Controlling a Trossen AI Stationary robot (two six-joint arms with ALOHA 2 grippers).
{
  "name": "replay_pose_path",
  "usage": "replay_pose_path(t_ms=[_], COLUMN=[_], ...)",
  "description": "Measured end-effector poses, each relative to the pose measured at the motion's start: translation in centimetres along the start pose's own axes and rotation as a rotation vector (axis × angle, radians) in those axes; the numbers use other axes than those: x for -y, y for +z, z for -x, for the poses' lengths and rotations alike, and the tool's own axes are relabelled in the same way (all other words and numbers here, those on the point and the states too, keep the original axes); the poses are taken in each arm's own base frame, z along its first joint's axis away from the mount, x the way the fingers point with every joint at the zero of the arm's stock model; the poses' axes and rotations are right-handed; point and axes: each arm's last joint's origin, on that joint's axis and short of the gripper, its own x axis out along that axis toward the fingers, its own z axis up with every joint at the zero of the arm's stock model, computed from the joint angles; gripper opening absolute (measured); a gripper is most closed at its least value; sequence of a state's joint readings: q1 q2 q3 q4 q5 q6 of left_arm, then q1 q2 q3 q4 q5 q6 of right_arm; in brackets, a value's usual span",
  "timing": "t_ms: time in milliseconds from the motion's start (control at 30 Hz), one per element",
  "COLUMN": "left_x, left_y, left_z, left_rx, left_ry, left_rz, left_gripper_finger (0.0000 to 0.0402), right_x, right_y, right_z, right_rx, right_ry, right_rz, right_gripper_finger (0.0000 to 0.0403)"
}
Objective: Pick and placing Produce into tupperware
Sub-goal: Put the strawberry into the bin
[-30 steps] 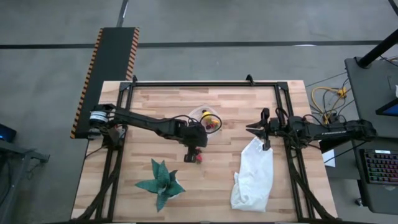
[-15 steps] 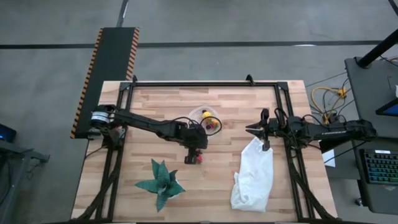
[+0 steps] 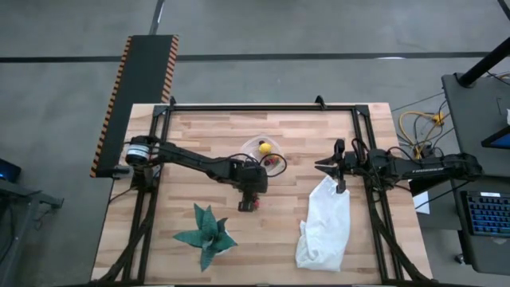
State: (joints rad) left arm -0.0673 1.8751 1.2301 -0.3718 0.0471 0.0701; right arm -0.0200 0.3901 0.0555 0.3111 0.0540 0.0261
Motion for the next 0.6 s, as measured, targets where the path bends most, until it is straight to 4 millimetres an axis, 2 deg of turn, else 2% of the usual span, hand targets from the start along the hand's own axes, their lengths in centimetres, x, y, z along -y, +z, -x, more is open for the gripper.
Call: replay_pose_path(t_ms=[600], left_x=[-0.05], left_y=[0.11], left_z=[-0.44], left_rx=[0.015], left_ry=[0.005], left_rz=[0.011], left_gripper_finger=[0.0169], right_x=[0.00], right_y=[-0.01], right_z=[0.00], right_rx=[-0.001], right_ry=[0.000], right_rz=[0.000], right_gripper_finger=[0.0059])
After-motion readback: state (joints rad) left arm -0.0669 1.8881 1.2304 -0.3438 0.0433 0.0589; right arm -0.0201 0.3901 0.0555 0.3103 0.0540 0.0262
